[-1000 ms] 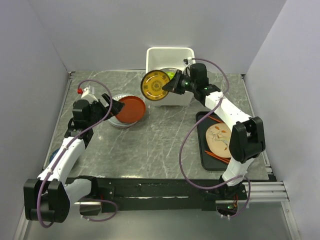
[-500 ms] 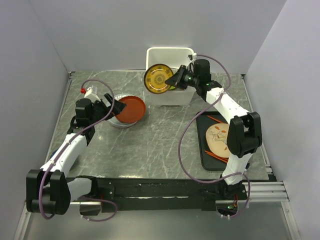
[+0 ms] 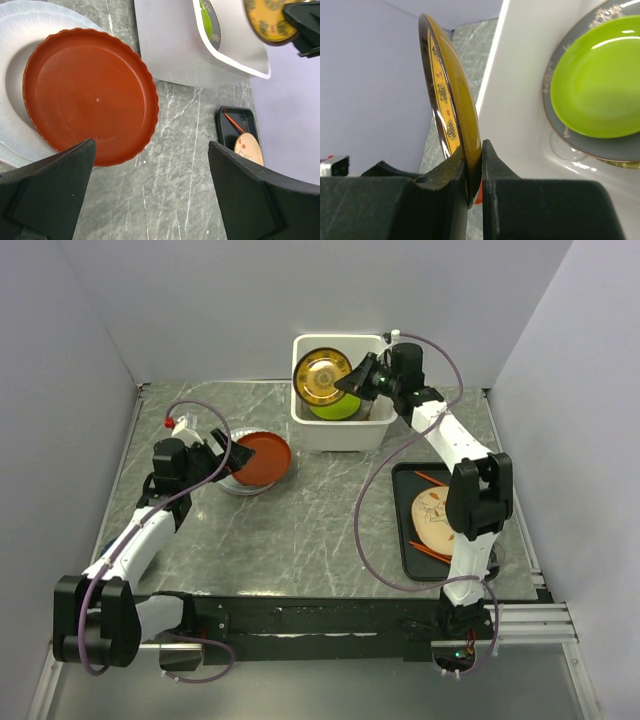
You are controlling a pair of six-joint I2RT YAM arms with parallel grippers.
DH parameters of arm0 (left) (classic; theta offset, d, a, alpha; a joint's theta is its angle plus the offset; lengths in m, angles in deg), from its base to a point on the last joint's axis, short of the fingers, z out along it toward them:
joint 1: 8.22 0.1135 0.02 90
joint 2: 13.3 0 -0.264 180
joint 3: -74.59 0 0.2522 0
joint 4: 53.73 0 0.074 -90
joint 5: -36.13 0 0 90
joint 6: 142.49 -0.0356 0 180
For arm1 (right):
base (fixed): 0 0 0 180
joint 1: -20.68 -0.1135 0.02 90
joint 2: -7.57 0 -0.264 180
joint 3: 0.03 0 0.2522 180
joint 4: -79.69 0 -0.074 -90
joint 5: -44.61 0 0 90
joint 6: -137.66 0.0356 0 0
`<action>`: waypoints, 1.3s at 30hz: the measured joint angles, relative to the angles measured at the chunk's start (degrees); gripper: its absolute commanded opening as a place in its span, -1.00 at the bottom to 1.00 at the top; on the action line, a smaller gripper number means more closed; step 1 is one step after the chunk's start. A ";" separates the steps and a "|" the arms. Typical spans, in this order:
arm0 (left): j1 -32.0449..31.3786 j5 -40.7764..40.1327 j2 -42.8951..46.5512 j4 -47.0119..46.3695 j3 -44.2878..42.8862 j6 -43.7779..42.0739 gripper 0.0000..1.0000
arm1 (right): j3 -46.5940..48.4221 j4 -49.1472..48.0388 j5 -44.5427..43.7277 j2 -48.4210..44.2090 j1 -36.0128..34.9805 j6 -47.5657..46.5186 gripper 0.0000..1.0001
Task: Place the plates into the plastic bin on the countertop
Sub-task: Place the plate in the plastic bin.
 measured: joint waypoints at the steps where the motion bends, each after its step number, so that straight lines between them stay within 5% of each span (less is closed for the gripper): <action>1: -0.02 -0.02 0.22 0.26 0.02 -0.02 0.99 | 0.24 0.28 -0.11 0.48 0.04 0.13 -1.00; 39: -0.15 -0.37 -0.44 1.62 0.02 -1.16 0.99 | 12.50 7.48 -2.64 14.19 3.15 -0.79 -1.00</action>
